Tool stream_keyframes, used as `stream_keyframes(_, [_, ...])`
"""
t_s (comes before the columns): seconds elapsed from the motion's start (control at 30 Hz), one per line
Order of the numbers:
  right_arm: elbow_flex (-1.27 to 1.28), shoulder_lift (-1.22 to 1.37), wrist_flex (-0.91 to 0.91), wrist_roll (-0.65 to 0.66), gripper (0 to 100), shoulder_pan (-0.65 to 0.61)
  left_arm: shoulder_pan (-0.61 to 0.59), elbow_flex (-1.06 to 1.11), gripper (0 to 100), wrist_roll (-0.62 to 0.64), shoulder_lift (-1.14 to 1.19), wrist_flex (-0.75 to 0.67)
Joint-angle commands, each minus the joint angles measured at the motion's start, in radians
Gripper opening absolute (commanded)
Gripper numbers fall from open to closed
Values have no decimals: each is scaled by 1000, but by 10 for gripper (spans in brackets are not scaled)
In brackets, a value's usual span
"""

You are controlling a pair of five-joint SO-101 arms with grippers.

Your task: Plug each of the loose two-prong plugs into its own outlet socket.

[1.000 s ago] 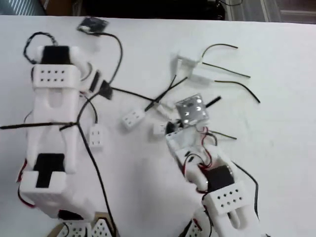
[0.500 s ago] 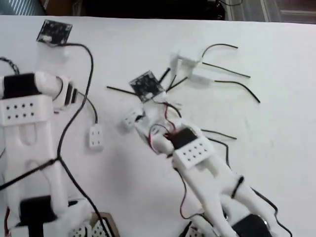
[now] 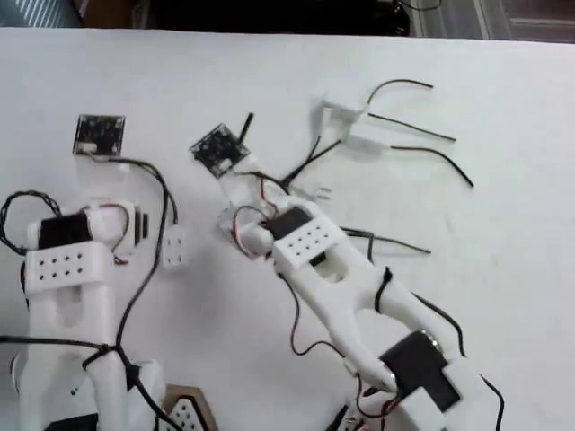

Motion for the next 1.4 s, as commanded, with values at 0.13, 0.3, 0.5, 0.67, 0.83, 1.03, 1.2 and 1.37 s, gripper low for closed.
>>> stream_keyframes(0.13, [-52,82,-127,9,18,-2,-10,81,142,12,-42,-87])
stream_keyframes(0.3, [-52,93,-128,11,18,-2,-10,104,142,12,-42,-114])
stream_keyframes(0.5, [-28,94,-130,11,18,-4,-10,104,142,12,-38,-114])
stream_keyframes(0.67, [9,170,-191,12,18,1,-10,104,142,12,-38,-114])
stream_keyframes(0.83, [26,260,-252,98,18,1,-10,106,142,9,-38,-114])
stream_keyframes(1.03, [29,182,-205,101,61,1,-12,107,142,6,-36,-114])
stream_keyframes(1.2, [26,113,-88,100,288,1,-12,126,142,5,-42,-115])
stream_keyframes(1.37, [21,101,-51,100,406,-4,-12,126,142,5,-42,-115])
